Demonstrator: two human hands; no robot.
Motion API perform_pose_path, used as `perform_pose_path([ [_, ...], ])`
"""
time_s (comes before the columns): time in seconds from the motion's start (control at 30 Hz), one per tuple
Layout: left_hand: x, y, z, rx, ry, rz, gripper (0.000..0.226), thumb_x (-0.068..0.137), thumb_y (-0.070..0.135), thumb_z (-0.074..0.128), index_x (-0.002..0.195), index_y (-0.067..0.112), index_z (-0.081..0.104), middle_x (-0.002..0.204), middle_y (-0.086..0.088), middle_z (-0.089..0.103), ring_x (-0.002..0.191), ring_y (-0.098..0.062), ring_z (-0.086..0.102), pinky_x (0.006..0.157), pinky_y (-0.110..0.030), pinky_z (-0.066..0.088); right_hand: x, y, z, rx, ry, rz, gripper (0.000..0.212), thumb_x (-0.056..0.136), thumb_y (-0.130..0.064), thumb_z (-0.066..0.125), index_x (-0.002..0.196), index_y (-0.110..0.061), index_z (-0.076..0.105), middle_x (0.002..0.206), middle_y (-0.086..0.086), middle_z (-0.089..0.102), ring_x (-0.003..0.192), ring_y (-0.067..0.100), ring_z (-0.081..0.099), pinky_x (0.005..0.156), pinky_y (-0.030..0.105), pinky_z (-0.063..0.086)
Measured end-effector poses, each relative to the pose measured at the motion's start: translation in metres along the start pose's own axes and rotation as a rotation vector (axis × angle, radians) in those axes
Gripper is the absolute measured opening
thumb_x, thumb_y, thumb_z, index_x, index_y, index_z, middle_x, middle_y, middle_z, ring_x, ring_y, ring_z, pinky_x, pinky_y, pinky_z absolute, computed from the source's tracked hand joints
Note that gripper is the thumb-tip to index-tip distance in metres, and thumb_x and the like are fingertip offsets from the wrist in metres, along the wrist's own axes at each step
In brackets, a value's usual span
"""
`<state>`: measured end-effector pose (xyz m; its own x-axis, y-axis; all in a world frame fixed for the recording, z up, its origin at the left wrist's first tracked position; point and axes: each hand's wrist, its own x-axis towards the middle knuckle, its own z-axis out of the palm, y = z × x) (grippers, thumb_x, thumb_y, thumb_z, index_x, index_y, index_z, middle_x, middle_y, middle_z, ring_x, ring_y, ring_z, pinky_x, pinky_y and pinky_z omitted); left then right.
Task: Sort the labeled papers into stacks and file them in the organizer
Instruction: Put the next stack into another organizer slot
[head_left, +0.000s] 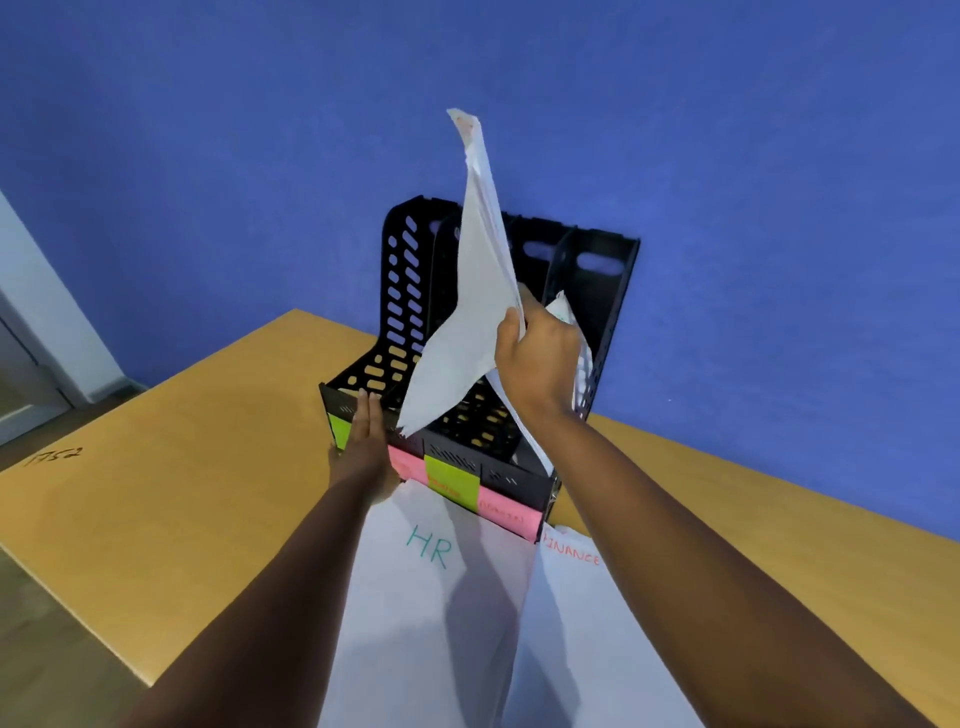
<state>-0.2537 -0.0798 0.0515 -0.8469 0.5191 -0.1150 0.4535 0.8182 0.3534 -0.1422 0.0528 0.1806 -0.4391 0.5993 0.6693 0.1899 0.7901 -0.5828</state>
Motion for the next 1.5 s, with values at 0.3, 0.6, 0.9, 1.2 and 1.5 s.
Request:
perform_pose_path([
  [0.3,0.003,-0.007,0.003,-0.061,-0.018,0.020,0.108,0.072,-0.008,0.051,0.144,0.020,-0.026,0.151,0.010,-0.035,0.071,-0.028,0.058,0.044,-0.026,0.036,0.000,0.011,0.056,-0.252,-0.230,0.001,0.059,0.095,-0.017,0.045,0.148,-0.015,0.020,0.101,0.013,0.065,0.085,0.030,0.063,0.073,0.036,0.049],
  [0.6,0.001,-0.007,0.002,-0.048,-0.025,0.036,0.111,0.070,-0.009,0.052,0.143,0.020,-0.027,0.142,0.016,-0.042,0.063,-0.025,0.051,0.040,-0.023,0.024,-0.025,0.030,0.094,-0.257,-0.362,0.147,0.062,0.096,-0.018,0.045,0.149,-0.014,0.013,0.104,0.014,0.067,0.091,0.028,0.065,0.077,0.035,0.052],
  [0.9,0.003,-0.005,0.002,-0.099,-0.038,0.025,0.112,0.071,-0.010,0.054,0.143,0.018,-0.027,0.148,0.010,-0.039,0.062,-0.023,0.053,0.040,-0.021,0.027,-0.038,0.036,0.101,-0.260,-0.497,0.175,0.067,0.093,-0.028,0.047,0.148,-0.010,0.012,0.106,0.018,0.068,0.092,0.033,0.065,0.070,0.035,0.052],
  [1.2,0.003,-0.005,0.001,-0.098,-0.044,0.027,0.111,0.071,-0.009,0.053,0.143,0.020,-0.027,0.148,0.012,-0.039,0.066,-0.026,0.057,0.042,-0.024,0.031,-0.041,0.024,0.101,-0.039,-0.499,0.249,0.070,0.083,-0.047,0.061,0.135,-0.014,0.026,0.111,0.020,0.066,0.098,0.038,0.065,0.067,0.033,0.050],
  [1.5,0.009,-0.004,0.006,0.054,-0.015,-0.009,0.112,0.071,-0.008,0.054,0.142,0.018,-0.029,0.149,0.009,-0.039,0.054,-0.021,0.046,0.041,-0.023,0.028,-0.052,0.031,0.068,-0.025,-0.530,0.073,0.036,0.092,-0.019,0.052,0.125,-0.010,0.045,0.086,0.018,0.069,0.085,0.034,0.065,0.065,0.034,0.048],
])
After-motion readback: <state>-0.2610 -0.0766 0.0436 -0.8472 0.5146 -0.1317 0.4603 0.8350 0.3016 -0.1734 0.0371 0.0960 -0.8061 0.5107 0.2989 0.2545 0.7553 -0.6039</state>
